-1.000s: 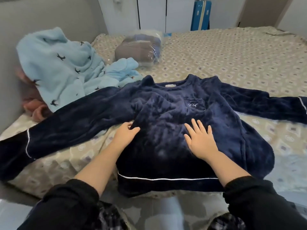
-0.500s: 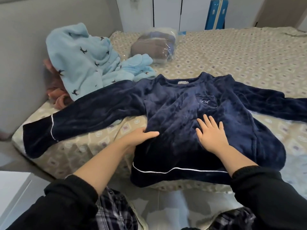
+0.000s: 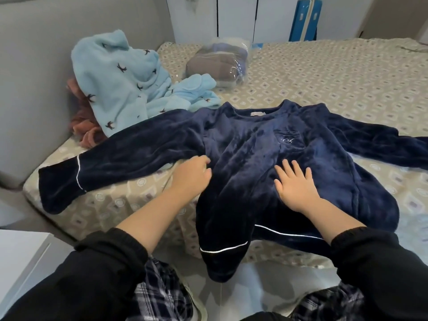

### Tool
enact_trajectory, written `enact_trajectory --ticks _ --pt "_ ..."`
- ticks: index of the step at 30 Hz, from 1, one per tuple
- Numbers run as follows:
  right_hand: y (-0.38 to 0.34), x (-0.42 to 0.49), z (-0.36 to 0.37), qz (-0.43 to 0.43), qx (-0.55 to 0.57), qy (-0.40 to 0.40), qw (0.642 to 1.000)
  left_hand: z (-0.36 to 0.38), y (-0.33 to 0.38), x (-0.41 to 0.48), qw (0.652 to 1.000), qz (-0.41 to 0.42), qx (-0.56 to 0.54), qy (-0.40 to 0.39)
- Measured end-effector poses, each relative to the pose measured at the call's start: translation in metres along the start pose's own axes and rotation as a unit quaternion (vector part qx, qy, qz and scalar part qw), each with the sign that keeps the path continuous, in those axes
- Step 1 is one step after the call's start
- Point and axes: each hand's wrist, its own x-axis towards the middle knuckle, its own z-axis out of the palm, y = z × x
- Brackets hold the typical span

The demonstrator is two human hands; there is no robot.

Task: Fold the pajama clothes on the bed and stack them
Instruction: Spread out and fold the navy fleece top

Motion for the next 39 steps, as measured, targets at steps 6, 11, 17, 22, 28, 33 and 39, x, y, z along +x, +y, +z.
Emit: enact_trajectory --ticks 6,11,17,22,28,33,39 --pt "0.064 -0.008 -0.001 0.062 0.013 -0.004 0.998 0.075 0.017 0.01 0.988 0.069 0.073 -0.121" --pt "0.077 -0.012 -0.004 0.161 0.037 0.085 0.983 0.09 0.003 0.012 0.997 0.066 0.019 -0.045" --pt "0.105 -0.013 -0.023 0.169 -0.031 0.075 0.982 0.082 0.004 0.013 0.994 0.031 -0.1 -0.025" --pt "0.095 -0.016 -0.012 0.247 0.049 0.157 0.955 0.071 0.0 0.015 0.917 -0.189 -0.321 0.14" --pt "0.085 -0.019 -0.009 0.273 0.06 0.112 0.954 0.061 0.01 0.04 0.906 -0.243 -0.346 0.032" --pt "0.1 -0.008 -0.023 0.267 0.063 0.058 0.96 0.044 -0.016 0.046 0.905 -0.264 -0.302 0.144" --pt "0.087 0.018 -0.033 0.248 0.028 0.12 0.961 0.035 -0.024 0.051 0.972 -0.145 -0.087 0.166"
